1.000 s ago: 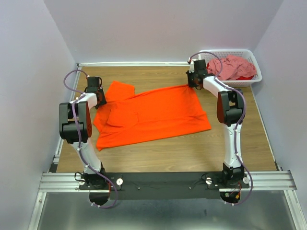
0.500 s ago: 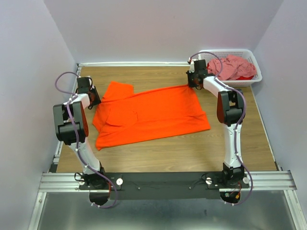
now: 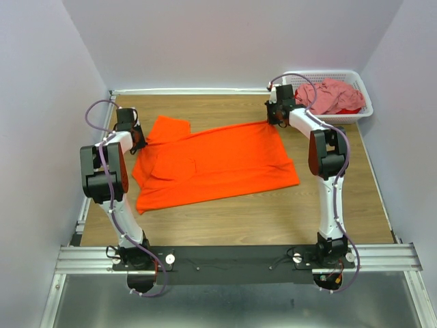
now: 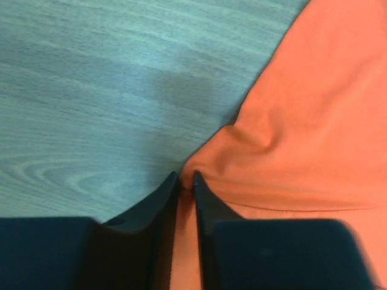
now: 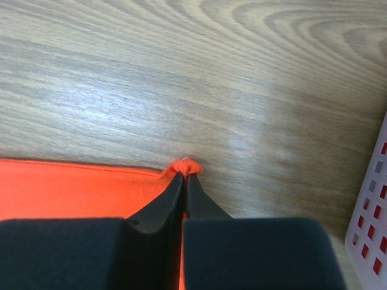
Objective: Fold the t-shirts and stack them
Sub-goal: Fold the tshirt
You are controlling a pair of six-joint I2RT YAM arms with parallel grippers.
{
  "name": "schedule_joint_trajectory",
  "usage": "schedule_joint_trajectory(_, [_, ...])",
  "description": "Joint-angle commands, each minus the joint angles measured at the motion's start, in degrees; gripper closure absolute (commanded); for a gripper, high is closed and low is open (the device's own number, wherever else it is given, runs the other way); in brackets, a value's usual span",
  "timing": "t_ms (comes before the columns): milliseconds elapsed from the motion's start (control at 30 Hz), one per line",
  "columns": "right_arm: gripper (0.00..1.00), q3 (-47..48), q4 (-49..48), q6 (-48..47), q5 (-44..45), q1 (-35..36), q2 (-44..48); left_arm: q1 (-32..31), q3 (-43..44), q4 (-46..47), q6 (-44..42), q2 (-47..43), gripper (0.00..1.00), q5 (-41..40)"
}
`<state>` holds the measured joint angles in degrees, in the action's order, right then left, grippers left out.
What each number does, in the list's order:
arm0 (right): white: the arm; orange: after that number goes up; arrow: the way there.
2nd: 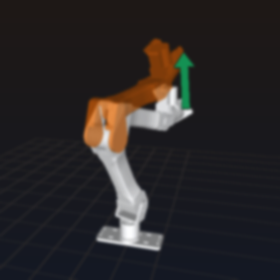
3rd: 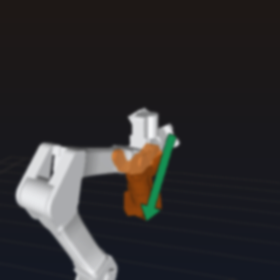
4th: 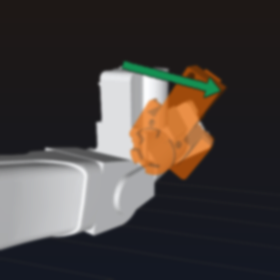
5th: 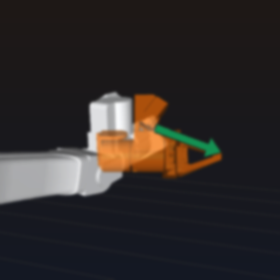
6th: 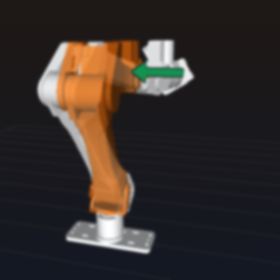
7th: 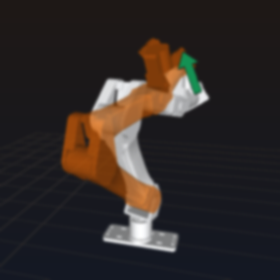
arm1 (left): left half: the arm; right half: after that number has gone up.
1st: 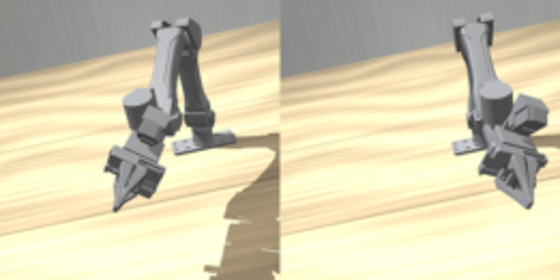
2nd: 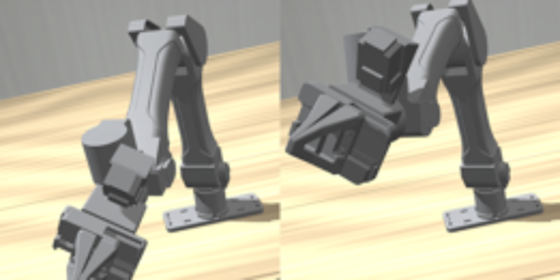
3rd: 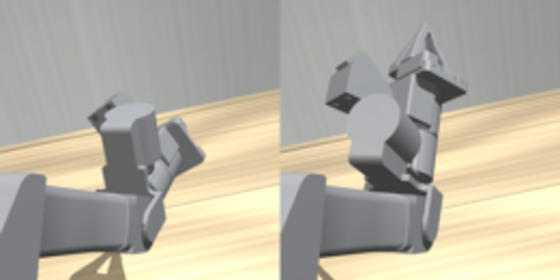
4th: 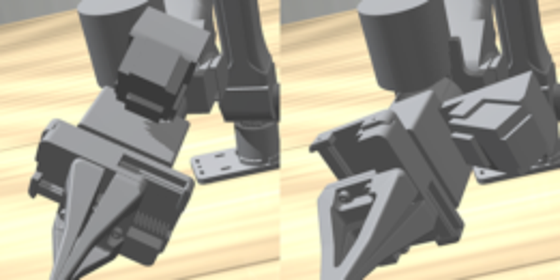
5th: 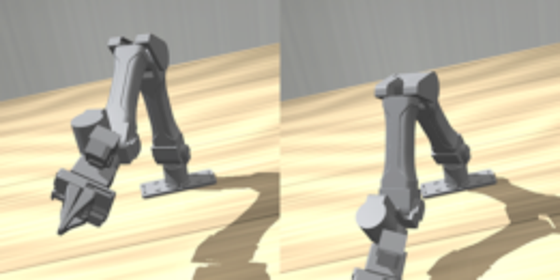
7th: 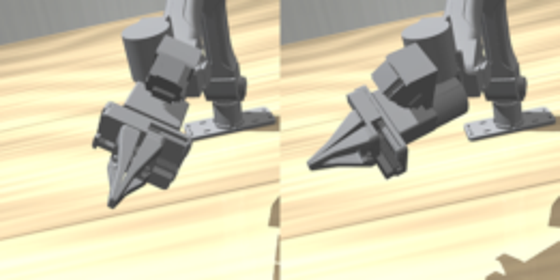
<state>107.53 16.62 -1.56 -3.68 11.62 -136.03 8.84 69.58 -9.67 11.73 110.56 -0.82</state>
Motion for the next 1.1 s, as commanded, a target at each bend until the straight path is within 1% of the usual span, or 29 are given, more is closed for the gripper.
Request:
schedule_joint_trajectory(0, [0.93, 0.40, 5.88, 0.07, 0.17, -0.37, -3.63, -0.23, 0.64, -3.77, -0.91, 2.46, 0.93, -2.17])
schedule_joint_trajectory(33, [0.96, 0.40, 5.88, 0.16, -0.18, -0.37, -3.63, -0.31, 0.99, -3.78, -1.09, 2.64, 0.94, -2.08])
schedule_joint_trajectory(67, [0.97, 0.58, 5.88, 0.24, -0.27, -0.45, -3.63, -0.32, 1.17, -3.86, -1.27, 2.73, 0.99, -1.99])
schedule_joint_trajectory(100, [0.98, 0.67, 5.88, 0.33, -0.36, -0.37, -3.54, -0.23, 1.43, -3.95, -1.44, 2.90, 1.00, -1.91])
schedule_joint_trajectory(167, [0.99, 0.93, 5.88, 0.77, -0.53, -0.45, -3.19, -0.31, 2.48, -4.39, -1.70, 3.08, 1.00, -1.21])
schedule_joint_trajectory(300, [0.99, 2.16, 5.88, 1.30, -0.10, -0.98, -2.05, -0.31, 5.12, -4.83, -2.06, 1.94, 1.00, -1.20])
schedule_joint_trajectory(400, [1.00, 3.30, 5.88, 5.24, -0.18, -1.77, -1.00, -0.31, 7.84, -5.71, -2.14, 1.06, 1.00, -1.64])
schedule_joint_trajectory(567, [1.00, 2.61, 5.88, 6.75, -1.06, -2.30, 1.37, -0.23, 10.22, -6.50, -1.88, -0.08, 1.00, -0.06])
schedule_joint_trajectory(800, [0.99, 0.14, 5.88, 8.15, -2.20, -2.30, 4.10, -0.23, 8.12, -6.50, -0.83, -2.89, 1.00, 0.56])
schedule_joint_trajectory(1067, [0.99, -2.67, 5.97, 9.65, -4.23, -2.30, 9.54, -0.23, 6.53, -7.38, 0.05, -5.18, 1.00, 0.47])
